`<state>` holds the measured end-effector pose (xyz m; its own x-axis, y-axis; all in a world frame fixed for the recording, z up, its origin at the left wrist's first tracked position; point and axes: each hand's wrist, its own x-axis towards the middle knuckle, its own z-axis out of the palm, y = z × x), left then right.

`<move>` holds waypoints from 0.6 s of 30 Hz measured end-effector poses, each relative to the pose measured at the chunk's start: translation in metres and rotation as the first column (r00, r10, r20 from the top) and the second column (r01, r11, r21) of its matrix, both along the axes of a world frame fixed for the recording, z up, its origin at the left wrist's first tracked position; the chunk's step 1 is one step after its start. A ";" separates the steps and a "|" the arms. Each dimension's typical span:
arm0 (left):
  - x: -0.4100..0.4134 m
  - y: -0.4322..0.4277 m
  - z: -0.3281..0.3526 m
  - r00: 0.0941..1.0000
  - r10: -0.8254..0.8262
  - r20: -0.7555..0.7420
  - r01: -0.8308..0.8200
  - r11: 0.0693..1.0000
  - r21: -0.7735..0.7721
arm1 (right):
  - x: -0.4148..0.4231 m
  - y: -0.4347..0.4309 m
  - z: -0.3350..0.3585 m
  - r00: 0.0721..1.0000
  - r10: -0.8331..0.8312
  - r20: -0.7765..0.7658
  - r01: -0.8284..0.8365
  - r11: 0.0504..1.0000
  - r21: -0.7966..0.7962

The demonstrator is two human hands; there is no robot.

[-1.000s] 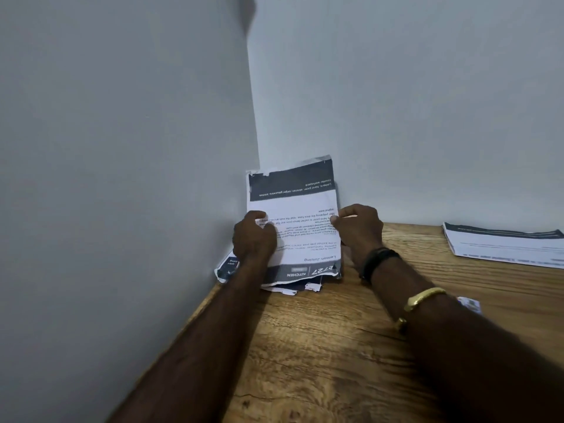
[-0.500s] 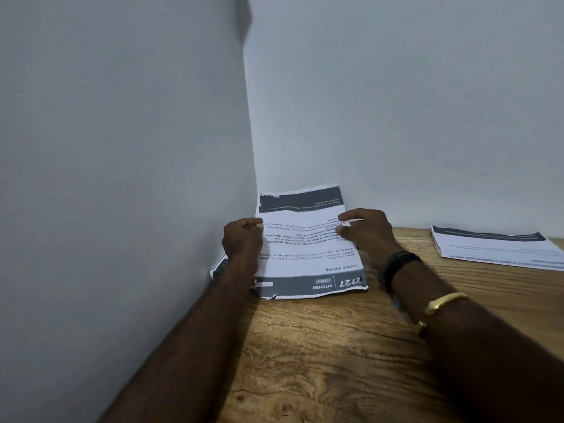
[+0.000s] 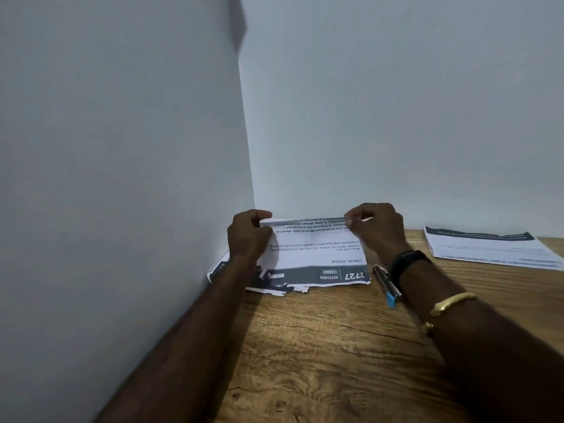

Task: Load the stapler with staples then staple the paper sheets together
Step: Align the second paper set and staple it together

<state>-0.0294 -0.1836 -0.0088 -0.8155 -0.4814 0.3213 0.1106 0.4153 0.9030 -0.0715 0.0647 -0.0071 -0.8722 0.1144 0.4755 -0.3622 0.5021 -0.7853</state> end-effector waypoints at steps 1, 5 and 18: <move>0.002 0.002 0.002 0.999 0.026 -0.033 -0.028 0.998 -0.057 | 0.003 0.000 0.002 0.998 -0.038 -0.042 0.039 0.999 0.016; 0.009 0.009 0.012 0.972 0.139 -0.189 -0.170 0.973 -0.159 | 0.011 0.000 0.014 0.990 -0.045 -0.136 0.046 0.999 0.006; 0.012 0.042 0.028 0.989 -0.124 -0.075 0.136 0.615 0.777 | 0.043 0.038 0.019 0.971 -0.052 -0.232 0.019 0.990 -0.142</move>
